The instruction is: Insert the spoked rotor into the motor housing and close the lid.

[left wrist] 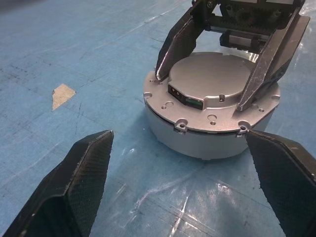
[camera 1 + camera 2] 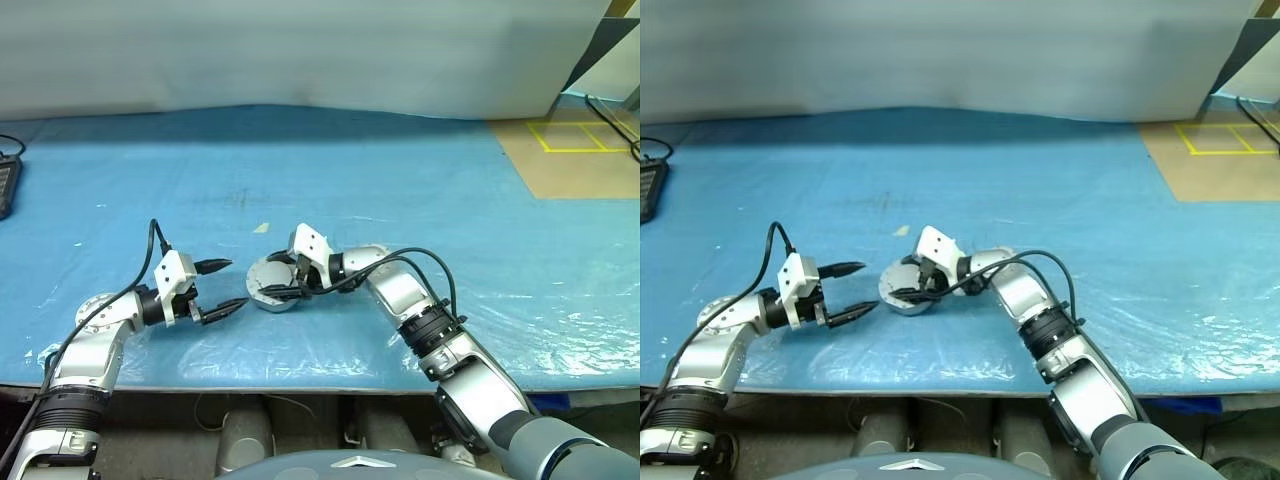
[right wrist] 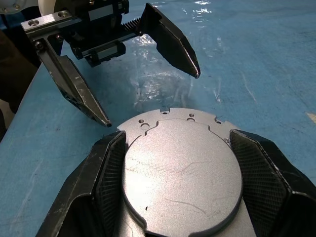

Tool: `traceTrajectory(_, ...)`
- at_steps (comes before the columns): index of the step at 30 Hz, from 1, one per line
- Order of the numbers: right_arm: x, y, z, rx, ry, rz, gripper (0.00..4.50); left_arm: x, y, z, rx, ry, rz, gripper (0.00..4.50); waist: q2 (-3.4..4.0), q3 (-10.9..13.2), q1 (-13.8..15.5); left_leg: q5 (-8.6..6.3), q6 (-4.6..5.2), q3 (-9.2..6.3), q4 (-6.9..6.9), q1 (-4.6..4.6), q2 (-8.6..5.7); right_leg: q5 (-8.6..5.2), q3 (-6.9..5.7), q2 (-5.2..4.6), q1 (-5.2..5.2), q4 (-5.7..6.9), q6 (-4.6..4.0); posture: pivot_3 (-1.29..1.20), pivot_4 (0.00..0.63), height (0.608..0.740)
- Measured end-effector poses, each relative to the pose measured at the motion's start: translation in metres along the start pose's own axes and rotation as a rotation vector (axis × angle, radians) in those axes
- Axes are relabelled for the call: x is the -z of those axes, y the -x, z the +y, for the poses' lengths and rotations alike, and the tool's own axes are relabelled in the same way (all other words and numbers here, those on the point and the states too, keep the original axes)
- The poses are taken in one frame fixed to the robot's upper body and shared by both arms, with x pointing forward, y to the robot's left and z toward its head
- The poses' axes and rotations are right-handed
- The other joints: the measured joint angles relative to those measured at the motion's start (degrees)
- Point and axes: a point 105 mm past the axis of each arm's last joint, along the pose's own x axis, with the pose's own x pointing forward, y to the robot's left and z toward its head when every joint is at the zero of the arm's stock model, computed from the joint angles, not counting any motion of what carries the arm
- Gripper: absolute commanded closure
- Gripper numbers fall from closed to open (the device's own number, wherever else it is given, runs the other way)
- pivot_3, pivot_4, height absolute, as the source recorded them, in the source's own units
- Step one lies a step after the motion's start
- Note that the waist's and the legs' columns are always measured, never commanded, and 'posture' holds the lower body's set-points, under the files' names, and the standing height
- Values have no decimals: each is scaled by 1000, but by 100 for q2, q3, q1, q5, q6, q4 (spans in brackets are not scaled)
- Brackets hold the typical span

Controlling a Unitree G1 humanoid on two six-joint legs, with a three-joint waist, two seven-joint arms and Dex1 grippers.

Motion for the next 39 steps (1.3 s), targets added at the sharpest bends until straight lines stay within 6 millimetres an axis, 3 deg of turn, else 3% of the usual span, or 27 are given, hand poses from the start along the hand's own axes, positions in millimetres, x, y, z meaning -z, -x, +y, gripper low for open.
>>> traceTrajectory(14,3,-2,-3,28,58,54,1517,-4,-7,4,-22,33,-24,0,31,-32,-58,0,1,-17,-52,8,-35,-5,0,-10,12,-78,8,0,150,740)
traceTrajectory(18,3,-2,-3,25,59,54,1517,-8,-15,2,-7,150,-70,882,30,-33,-71,0,1,-17,-52,7,-37,-5,0,-12,12,-80,8,0,150,740)
traceTrajectory(28,4,-1,-3,27,59,56,1517,-6,-22,1,26,201,-76,4436,38,-36,-77,0,1,-23,-63,1,-41,-5,0,-12,12,-105,10,0,150,740)
traceTrajectory(39,5,1,-6,43,52,54,1517,0,-32,4,49,153,-13,4472,39,-36,-66,-1,2,-34,-70,0,-48,-11,-3,-13,24,-143,20,0,150,740)
